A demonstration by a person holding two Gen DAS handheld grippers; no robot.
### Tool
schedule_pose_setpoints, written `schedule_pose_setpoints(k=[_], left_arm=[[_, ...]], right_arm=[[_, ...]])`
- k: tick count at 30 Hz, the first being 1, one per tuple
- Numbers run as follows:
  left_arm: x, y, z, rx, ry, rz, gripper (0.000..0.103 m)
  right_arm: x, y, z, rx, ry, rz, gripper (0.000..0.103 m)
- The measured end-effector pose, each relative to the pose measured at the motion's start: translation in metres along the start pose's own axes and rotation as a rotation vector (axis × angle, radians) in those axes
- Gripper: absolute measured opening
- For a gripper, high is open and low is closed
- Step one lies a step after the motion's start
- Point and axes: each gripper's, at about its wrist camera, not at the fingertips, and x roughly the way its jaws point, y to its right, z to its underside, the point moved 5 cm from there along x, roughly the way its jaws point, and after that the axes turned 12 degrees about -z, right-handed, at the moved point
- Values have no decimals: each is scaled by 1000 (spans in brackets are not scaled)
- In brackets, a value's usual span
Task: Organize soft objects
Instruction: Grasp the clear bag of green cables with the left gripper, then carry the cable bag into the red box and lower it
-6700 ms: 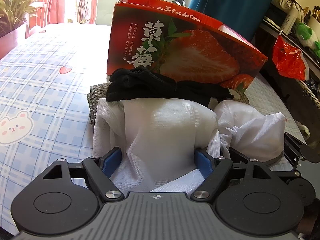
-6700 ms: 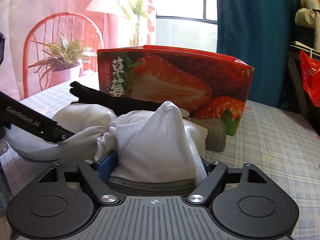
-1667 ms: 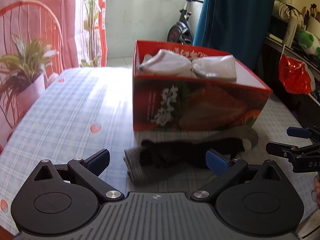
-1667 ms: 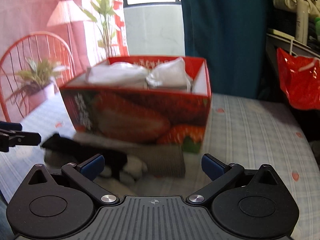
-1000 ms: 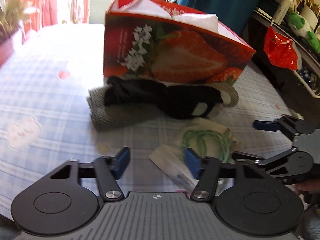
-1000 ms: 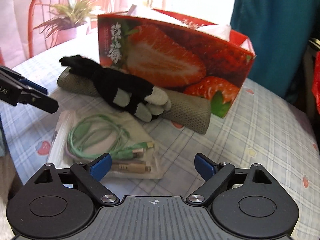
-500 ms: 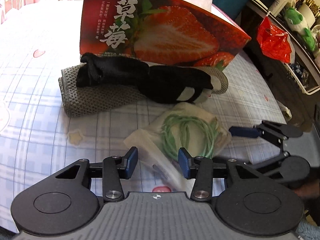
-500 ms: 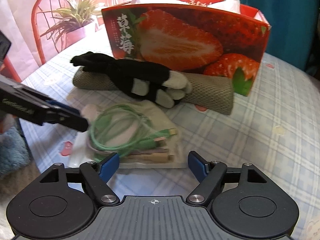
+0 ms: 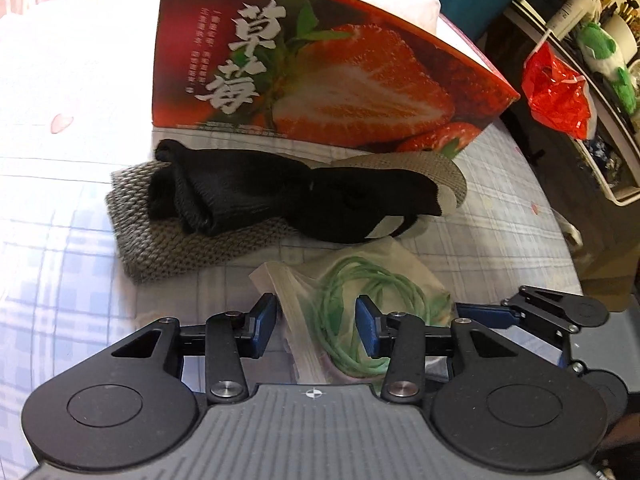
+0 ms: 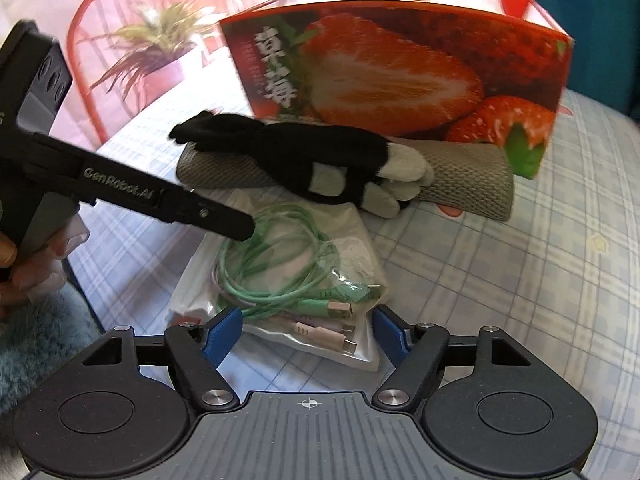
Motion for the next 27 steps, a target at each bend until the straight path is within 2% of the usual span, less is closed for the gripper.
schedule_pose_setpoints(k=[5,8,12,16,21,22,23,24,27], left_arm=[[4,-7,-11,3,-63,61,45],[5,-10,-14,23,-77,72,45],[3,-9,-7,35,-58,67,45],[1,-4,4,11,-24,65,45],[-2,0,18,-27,20,68,45],[-3,0,20,-30,25,63,42],[-4,0,21,-25,30,46,31],[-5,0,22,-13,33,27,25],[-5,-2,23,-14,37,34,25]], right_arm=[[-2,9,-3,80,27,-19,67],[-3,12,-5,101,35,-15,66],[-1,16,-11,116,52,-3,63],[3,15,-13,117,70,19,55],[4,10,-10,100,80,26,54],[4,9,-10,99,85,27,53],[4,9,-10,100,89,28,53],[4,9,-10,103,91,27,53],[2,9,-10,118,98,17,52]])
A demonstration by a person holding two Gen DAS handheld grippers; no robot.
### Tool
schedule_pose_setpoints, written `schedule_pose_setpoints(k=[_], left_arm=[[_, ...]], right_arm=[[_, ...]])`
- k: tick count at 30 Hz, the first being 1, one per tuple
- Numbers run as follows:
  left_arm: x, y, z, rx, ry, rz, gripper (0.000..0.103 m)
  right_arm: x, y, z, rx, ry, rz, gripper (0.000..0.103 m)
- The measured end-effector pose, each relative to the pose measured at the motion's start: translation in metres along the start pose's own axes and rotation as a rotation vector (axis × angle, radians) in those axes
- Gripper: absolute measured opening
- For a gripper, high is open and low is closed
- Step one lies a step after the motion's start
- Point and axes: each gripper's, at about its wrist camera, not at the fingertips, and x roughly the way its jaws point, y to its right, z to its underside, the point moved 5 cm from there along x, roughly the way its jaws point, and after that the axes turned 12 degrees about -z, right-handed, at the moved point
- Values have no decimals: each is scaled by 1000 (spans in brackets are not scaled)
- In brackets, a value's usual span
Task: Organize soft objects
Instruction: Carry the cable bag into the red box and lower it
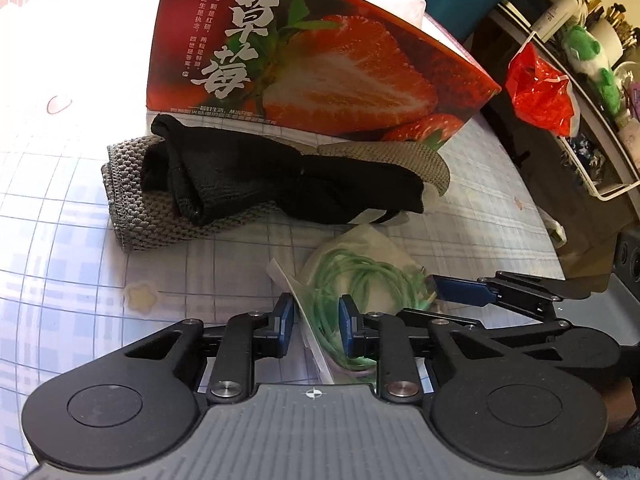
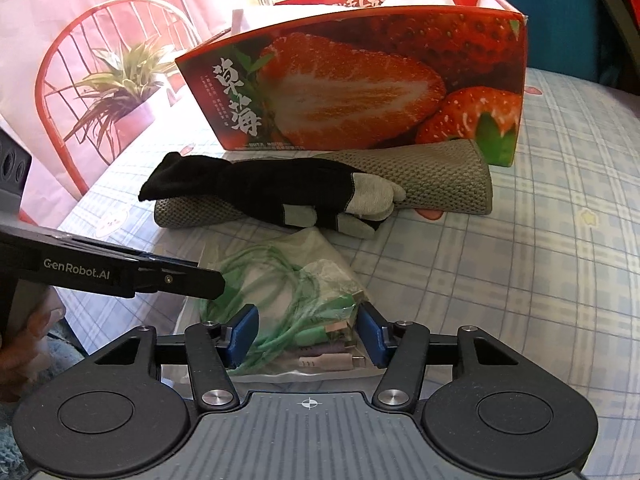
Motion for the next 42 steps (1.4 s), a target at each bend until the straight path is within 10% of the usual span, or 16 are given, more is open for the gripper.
schedule_pose_setpoints(k=[24,42], left_arm=[[-52,16,-28,48,184,94,25],[-97,38,-133,85,382,88,26]], right_arm=[[-52,-10,-15,22,187,-8,38],[-88,-19,-116,-80,382,2,38]])
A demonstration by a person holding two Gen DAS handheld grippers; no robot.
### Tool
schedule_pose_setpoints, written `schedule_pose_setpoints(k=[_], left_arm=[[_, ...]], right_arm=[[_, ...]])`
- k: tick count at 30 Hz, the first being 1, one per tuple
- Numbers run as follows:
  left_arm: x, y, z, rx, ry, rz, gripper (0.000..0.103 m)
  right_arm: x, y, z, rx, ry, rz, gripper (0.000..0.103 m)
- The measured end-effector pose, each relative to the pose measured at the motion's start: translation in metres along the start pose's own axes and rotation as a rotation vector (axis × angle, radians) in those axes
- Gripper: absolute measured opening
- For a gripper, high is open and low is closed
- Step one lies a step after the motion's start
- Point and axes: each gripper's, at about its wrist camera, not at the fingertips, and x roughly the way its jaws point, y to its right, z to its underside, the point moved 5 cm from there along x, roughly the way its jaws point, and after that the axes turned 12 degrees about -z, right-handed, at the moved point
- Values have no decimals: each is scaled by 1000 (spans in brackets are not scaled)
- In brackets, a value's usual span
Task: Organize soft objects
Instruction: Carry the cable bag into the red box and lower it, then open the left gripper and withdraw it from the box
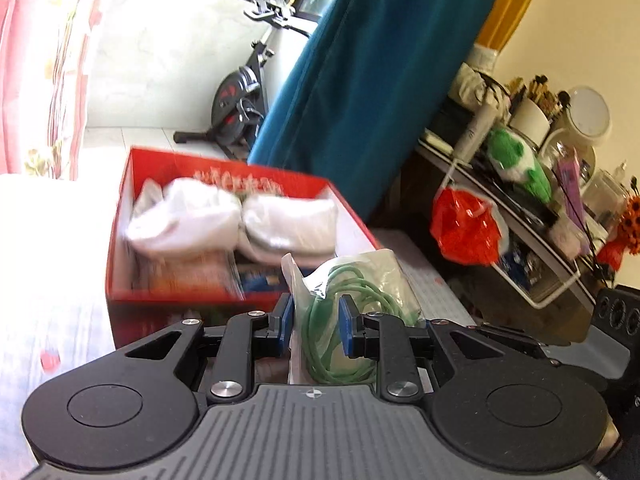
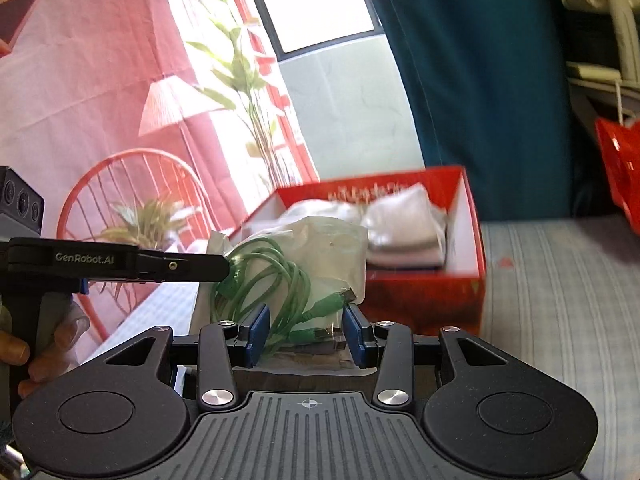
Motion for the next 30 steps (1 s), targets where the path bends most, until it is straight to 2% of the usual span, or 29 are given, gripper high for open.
schedule_pose_setpoints(k=[7,12,23,30], left_arm=[[33,-6,-41,22,20,-28,26],[68,-3,-57,40,-8,-38,26],[142,-9,-42,84,-154,-76,26],[161,-18,-35,89,-237,-122,26]], right_arm=[[33,18,-38,-28,16,25,38],[59,49,-52,-5,-20,72,38],[111,103,-43,95,-201,178,37],[139,103,-40,7,-327,241,34]])
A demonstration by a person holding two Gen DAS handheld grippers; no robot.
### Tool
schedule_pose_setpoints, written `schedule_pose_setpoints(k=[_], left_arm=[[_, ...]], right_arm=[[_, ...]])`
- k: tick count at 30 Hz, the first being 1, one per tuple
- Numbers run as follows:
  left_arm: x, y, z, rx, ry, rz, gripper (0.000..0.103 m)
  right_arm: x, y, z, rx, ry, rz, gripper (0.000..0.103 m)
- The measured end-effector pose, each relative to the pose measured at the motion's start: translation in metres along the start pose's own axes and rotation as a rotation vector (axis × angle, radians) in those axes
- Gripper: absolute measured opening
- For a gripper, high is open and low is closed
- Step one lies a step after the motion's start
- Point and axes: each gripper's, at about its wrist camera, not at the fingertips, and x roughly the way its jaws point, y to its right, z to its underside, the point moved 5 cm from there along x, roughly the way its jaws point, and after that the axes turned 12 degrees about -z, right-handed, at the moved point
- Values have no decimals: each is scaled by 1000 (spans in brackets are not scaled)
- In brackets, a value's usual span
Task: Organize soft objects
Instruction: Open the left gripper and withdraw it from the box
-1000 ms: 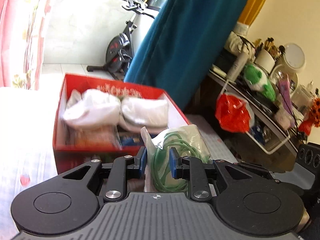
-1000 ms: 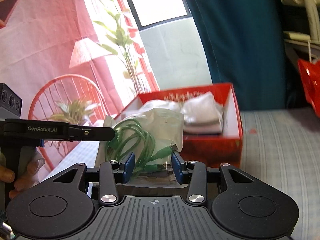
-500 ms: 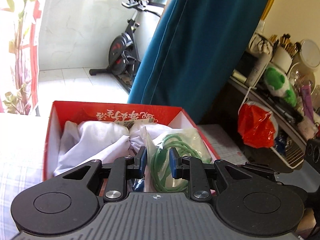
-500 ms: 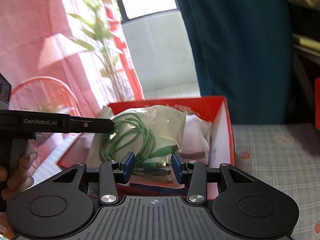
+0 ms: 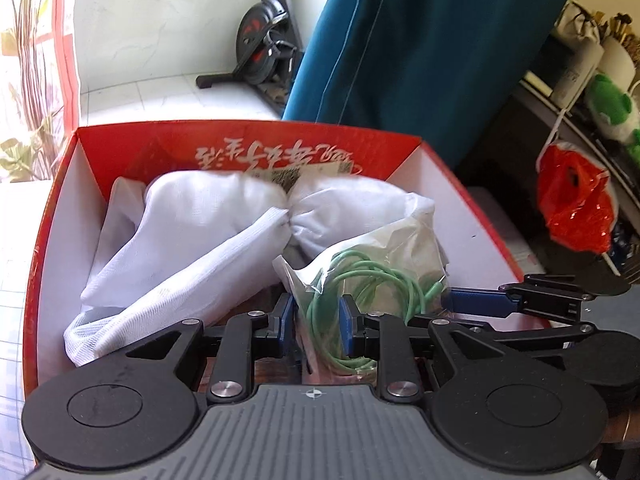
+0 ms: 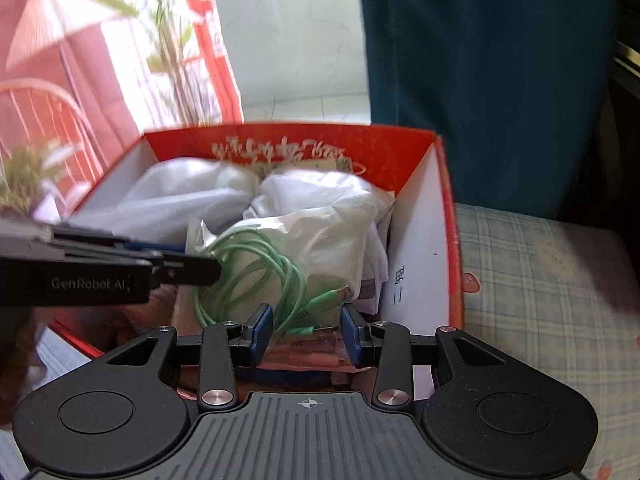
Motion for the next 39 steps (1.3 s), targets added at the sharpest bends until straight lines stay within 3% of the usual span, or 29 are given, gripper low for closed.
schedule_pose_setpoints(k=[7,10,12,15,23,29,39], left_arm=[[6,2,-1,34,-16,-25,27],[3,3,-2,41,-8,-30,35],[-2,5,-2,52,7,-32,49],[-13,6,-4,59,37,-31,57],[-57,9,2,103,129,-70,64],[-91,4,19,114,206,-142,75],[-132,-16,53,86,276,-241,100]], right_arm=[[15,-1,4,-13,-74,17,32],[16,-1,1,-2,-81,13,32],[11,-2,2,-20,-68,23,34],[-1,-6,1,-59,-23,33,39],[-43,-20,3,-116,68,18,41],[-71,-31,14,-124,149,6,54],[-91,-40,44,-105,220,3,103]])
